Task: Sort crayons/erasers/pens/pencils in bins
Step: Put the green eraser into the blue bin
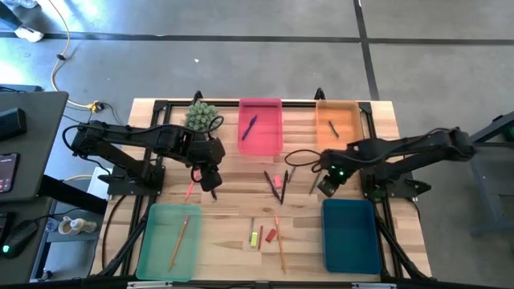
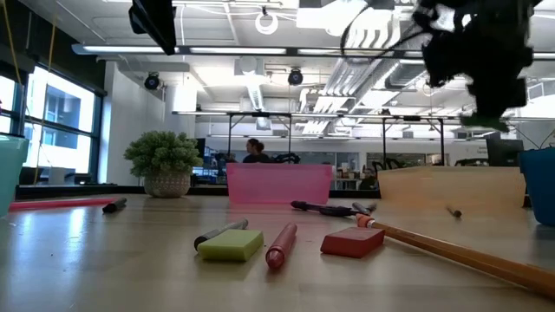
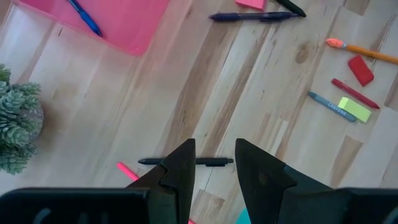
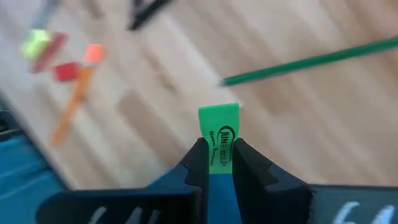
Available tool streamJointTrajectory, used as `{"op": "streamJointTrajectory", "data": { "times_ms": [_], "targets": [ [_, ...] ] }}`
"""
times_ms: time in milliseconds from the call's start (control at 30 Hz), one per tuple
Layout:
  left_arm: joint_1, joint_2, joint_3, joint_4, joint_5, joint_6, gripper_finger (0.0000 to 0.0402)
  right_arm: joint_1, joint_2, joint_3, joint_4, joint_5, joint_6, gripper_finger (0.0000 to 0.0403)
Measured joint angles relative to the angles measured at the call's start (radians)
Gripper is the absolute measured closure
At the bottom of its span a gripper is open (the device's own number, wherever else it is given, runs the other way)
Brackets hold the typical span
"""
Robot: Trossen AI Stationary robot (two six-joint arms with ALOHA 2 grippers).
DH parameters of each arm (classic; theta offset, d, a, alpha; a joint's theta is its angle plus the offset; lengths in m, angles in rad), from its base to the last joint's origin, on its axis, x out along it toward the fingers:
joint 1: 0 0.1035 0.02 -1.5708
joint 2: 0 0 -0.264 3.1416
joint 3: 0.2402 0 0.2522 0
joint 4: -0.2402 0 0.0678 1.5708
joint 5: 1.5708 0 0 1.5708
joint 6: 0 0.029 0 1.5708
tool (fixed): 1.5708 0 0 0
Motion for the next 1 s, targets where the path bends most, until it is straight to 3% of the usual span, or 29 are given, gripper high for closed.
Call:
{"op": "streamJointTrajectory", "data": {
  "times_ms": [267,533,733,1000],
  "targets": [
    [0.000,0.000,0.000,0.000,-0.001,0.028,0.0300,0.279,-0.092,0.010,0.005,0.025,0.367,0.0373],
    [0.000,0.000,0.000,0.000,-0.002,0.045,0.0300,0.564,0.001,0.010,0.008,0.115,0.653,0.0373],
    [0.000,0.007,0.000,0.000,-0.004,0.060,0.0300,0.654,0.143,0.010,0.013,0.128,0.745,0.0373],
    [0.000,0.008,0.000,0.000,-0.004,0.011,0.0300,0.676,0.297,0.010,0.115,0.117,0.800,0.0372]
  ]
}}
